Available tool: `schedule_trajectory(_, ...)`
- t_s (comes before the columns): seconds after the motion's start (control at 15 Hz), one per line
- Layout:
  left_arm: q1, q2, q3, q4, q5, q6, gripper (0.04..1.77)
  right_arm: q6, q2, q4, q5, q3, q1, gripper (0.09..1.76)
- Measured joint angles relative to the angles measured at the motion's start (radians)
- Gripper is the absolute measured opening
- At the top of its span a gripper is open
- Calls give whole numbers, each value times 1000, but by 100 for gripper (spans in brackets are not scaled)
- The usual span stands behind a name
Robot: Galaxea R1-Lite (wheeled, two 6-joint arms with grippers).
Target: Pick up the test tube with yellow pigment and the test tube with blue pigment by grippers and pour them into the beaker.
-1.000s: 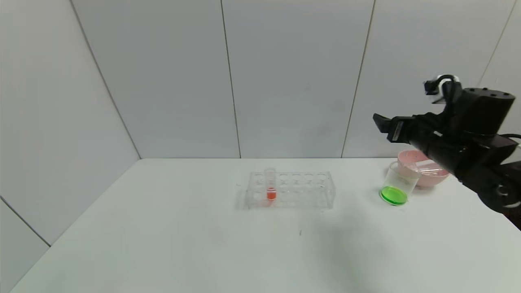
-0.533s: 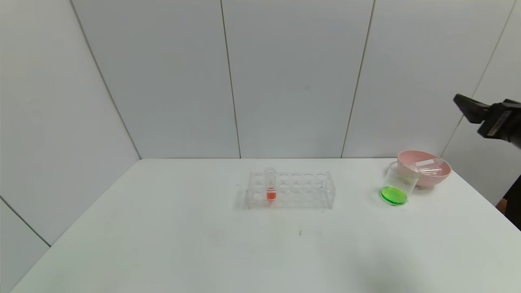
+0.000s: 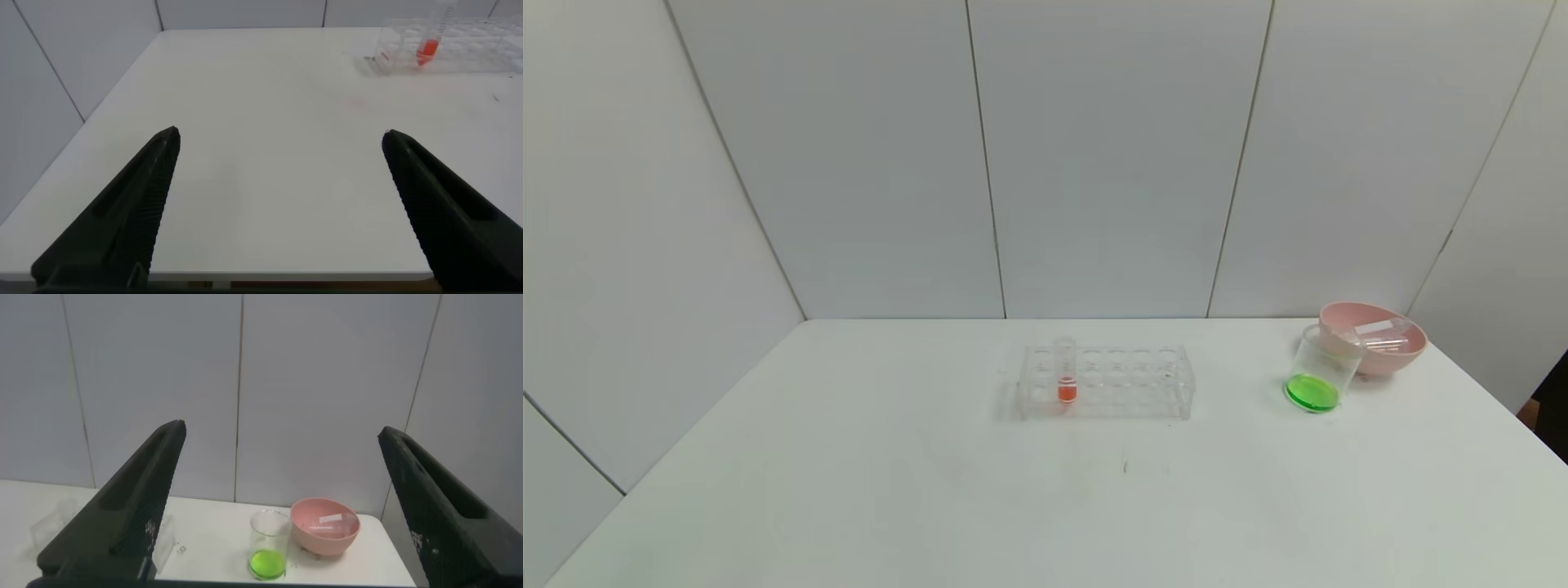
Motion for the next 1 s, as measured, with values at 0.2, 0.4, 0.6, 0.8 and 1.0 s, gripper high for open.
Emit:
schedule_trajectory(0.2, 0, 0, 0, 0, 0, 0, 176, -16, -273, 252, 23, 35, 19, 170)
schedule_trajectory(0.4, 0, 0, 0, 0, 0, 0, 176, -30, -531, 502, 33, 42, 30, 170)
schedule_trajectory(0.6, 0, 0, 0, 0, 0, 0, 176, -37, -664, 577, -6, 97, 35, 170)
schedule_trajectory(0.8, 0, 0, 0, 0, 0, 0, 176, -37, -705, 572, -15, 220, 35, 170)
schedule_trajectory(1.0, 0, 0, 0, 0, 0, 0, 176, -25, -715, 636, -16, 345, 35, 170)
